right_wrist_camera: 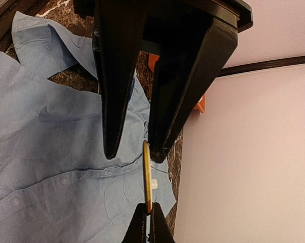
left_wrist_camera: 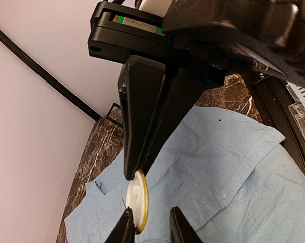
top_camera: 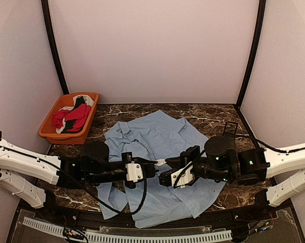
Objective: Pin the brooch onto the clothing
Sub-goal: Pass from the right arm to the left
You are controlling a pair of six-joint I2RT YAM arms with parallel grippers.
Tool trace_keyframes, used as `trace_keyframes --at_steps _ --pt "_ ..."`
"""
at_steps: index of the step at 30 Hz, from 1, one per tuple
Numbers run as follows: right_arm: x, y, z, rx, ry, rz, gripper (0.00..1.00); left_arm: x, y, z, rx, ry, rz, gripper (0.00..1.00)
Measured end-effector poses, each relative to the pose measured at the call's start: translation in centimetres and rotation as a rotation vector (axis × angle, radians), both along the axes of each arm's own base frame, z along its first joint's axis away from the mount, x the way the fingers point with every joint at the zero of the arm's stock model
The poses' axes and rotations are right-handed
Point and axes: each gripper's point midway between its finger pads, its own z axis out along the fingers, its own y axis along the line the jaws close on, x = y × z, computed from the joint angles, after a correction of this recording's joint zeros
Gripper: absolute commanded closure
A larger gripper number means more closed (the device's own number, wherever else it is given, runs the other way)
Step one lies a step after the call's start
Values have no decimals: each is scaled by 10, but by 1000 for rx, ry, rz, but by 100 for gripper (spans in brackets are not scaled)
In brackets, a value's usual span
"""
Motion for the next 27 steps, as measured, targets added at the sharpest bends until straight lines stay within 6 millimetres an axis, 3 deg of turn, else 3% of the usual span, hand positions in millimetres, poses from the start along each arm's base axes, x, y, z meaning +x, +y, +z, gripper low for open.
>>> trace_keyframes --at_steps 6,18,23,24,27 --pt "0 0 -1 -1 2 2 100 0 0 1 -4 -2 0 80" --pt "-1 3 -7 -11 18 4 100 0 -5 1 -4 1 -9 98" --pt "0 1 -9 -17 23 1 100 -1 -6 -1 1 0 -10 99" --pt "0 1 -9 -17 24 0 93 0 -6 -1 1 0 -10 99" --pt "0 1 -8 -10 37 -2 59 1 -7 1 -7 0 -5 99"
